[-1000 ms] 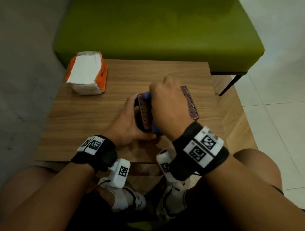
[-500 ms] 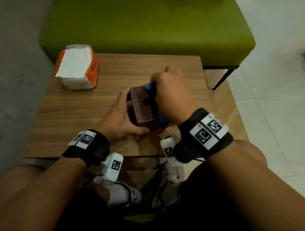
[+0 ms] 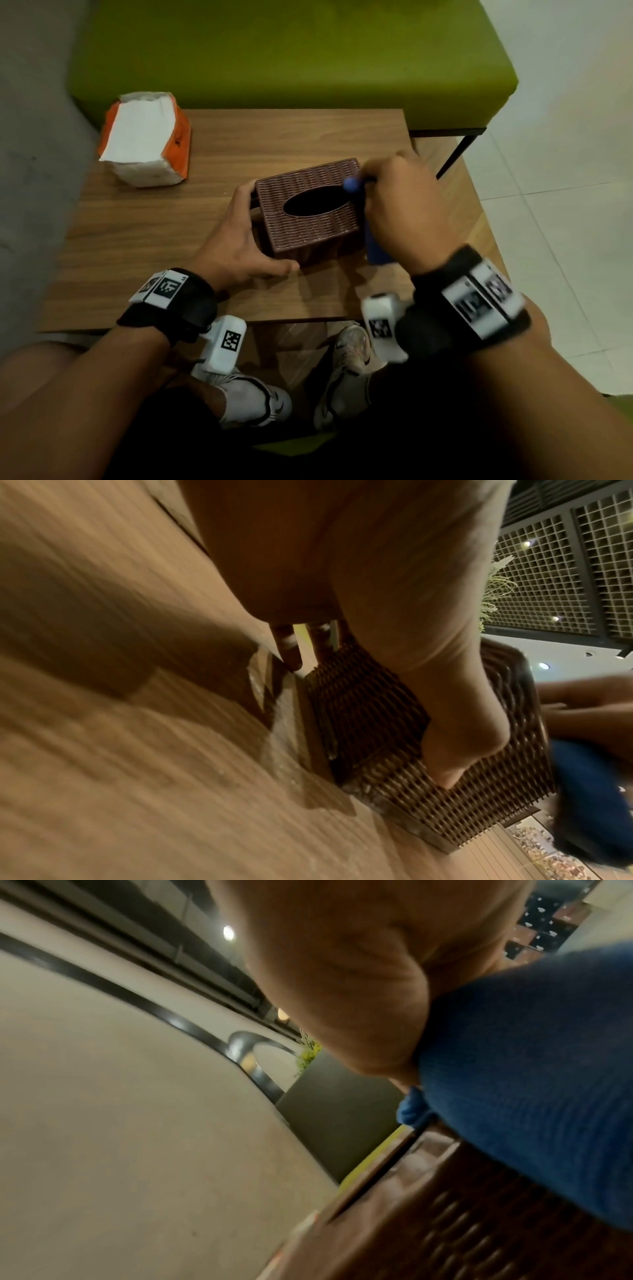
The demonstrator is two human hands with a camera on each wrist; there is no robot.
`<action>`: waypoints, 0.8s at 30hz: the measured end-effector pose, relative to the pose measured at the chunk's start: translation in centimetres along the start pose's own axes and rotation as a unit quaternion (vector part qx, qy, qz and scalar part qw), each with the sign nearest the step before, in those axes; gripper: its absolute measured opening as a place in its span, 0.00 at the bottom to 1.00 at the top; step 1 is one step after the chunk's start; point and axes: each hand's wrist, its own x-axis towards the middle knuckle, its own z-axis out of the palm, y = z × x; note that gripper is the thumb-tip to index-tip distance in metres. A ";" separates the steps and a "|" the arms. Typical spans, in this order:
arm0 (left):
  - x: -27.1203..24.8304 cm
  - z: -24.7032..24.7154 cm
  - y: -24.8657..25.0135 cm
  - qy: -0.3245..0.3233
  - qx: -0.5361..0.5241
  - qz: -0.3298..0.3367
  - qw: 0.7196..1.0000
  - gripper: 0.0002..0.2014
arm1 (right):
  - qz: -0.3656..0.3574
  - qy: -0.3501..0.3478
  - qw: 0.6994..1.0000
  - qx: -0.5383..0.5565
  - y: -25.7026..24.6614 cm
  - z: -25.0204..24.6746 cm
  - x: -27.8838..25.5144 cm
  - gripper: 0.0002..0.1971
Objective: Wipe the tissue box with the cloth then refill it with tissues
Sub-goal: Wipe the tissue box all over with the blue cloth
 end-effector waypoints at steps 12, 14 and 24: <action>0.1 0.4 0.1 0.012 -0.004 0.001 1.000 0.66 | -0.069 -0.079 0.994 0.035 -0.5 -0.1 -6.4 0.13; 0.2 0.3 0.3 0.012 -0.011 0.005 1.000 0.66 | -0.102 -0.113 0.986 0.070 -0.2 0.3 -6.7 0.13; 0.1 -1.6 2.0 0.041 -0.127 -0.048 0.990 0.67 | 0.036 0.164 0.943 0.287 3.9 -1.6 -3.3 0.11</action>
